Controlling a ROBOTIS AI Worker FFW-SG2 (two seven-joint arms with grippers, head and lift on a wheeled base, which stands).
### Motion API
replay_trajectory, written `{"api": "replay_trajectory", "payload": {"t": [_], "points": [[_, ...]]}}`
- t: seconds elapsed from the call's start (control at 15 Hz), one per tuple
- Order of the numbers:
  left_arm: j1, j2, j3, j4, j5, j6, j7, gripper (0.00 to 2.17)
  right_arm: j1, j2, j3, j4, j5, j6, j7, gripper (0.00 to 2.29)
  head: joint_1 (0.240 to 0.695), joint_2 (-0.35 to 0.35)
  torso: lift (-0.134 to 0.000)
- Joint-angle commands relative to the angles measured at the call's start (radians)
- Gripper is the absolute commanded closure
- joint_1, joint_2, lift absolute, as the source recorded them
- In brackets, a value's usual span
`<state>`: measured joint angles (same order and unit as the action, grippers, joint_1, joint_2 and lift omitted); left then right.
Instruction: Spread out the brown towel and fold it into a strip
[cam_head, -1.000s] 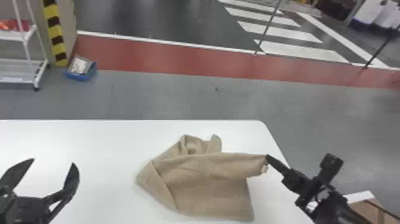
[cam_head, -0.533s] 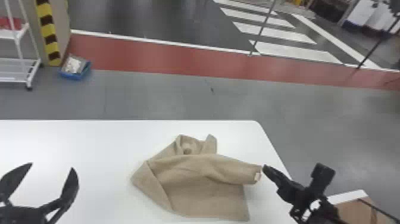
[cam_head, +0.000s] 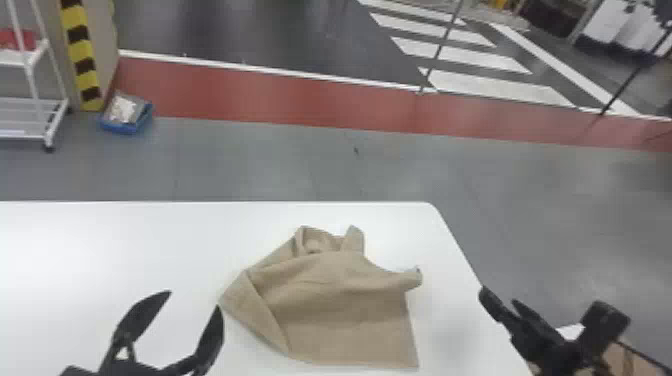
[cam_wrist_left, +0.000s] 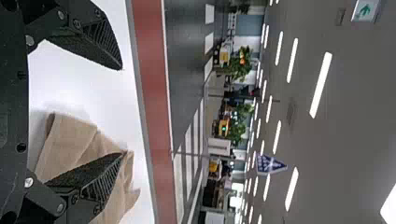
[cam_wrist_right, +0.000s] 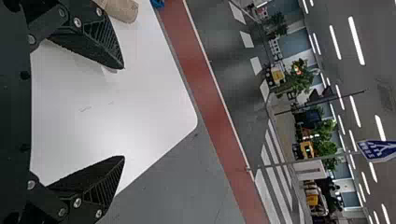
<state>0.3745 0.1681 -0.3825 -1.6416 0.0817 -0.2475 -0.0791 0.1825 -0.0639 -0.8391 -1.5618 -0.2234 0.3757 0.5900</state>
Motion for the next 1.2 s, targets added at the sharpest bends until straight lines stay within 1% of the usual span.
{"api": "replay_trajectory", "payload": {"t": [0.0, 0.07, 0.13, 0.2, 0.33, 0.47, 0.6, 0.67, 0.73, 0.87, 0.93, 1.0, 1.13], "points": [[-0.031, 0.014, -0.121, 0.002, 0.000, 0.072, -0.018, 0.85, 0.005, 0.003, -0.054, 0.008, -0.010, -0.002, 0.001, 0.09, 0.695, -0.350, 0.000], [-0.051, 0.010, -0.168, 0.016, 0.004, 0.115, -0.019, 1.42, 0.008, 0.003, -0.064, 0.009, -0.010, -0.002, 0.002, 0.09, 0.695, -0.350, 0.000], [-0.066, 0.002, -0.207, 0.040, 0.003, 0.152, -0.016, 1.85, 0.011, 0.003, -0.066, 0.011, -0.011, -0.002, 0.002, 0.09, 0.695, -0.350, 0.000], [-0.086, -0.004, -0.240, 0.065, 0.009, 0.192, -0.011, 2.03, 0.011, 0.001, -0.066, 0.017, -0.011, -0.005, 0.002, 0.09, 0.695, -0.350, 0.000], [-0.108, -0.030, -0.297, 0.114, 0.015, 0.210, -0.004, 2.06, 0.012, 0.001, -0.066, 0.025, -0.008, -0.011, 0.008, 0.09, 0.695, -0.350, 0.000], [-0.158, -0.047, -0.375, 0.172, 0.024, 0.210, 0.022, 2.06, 0.017, 0.001, -0.057, 0.037, -0.005, -0.027, 0.010, 0.09, 0.695, -0.350, 0.000], [-0.204, -0.085, -0.403, 0.253, 0.023, 0.201, 0.041, 2.06, 0.017, 0.003, -0.032, 0.048, -0.001, -0.039, 0.010, 0.09, 0.695, -0.350, 0.000], [-0.229, -0.102, -0.415, 0.298, 0.020, 0.173, 0.064, 2.06, 0.017, 0.004, -0.018, 0.051, -0.001, -0.045, 0.008, 0.09, 0.695, -0.350, 0.000], [-0.244, -0.113, -0.421, 0.327, 0.018, 0.161, 0.076, 2.06, 0.017, 0.004, 0.006, 0.057, 0.002, -0.054, 0.004, 0.09, 0.695, -0.350, 0.000], [-0.295, -0.157, -0.427, 0.434, 0.010, 0.087, 0.105, 2.06, 0.017, 0.007, 0.031, 0.063, 0.009, -0.066, 0.001, 0.09, 0.695, -0.350, 0.000], [-0.316, -0.171, -0.429, 0.480, 0.000, 0.063, 0.122, 2.06, 0.017, 0.010, 0.038, 0.063, 0.009, -0.066, 0.001, 0.09, 0.695, -0.350, 0.000], [-0.339, -0.171, -0.429, 0.526, -0.010, 0.041, 0.130, 2.06, 0.017, 0.012, 0.046, 0.063, 0.009, -0.070, 0.001, 0.09, 0.695, -0.350, 0.000], [-0.362, -0.171, -0.427, 0.560, -0.010, 0.038, 0.142, 2.06, 0.017, 0.016, 0.055, 0.063, 0.013, -0.085, -0.001, 0.09, 0.695, -0.350, 0.000]]}}
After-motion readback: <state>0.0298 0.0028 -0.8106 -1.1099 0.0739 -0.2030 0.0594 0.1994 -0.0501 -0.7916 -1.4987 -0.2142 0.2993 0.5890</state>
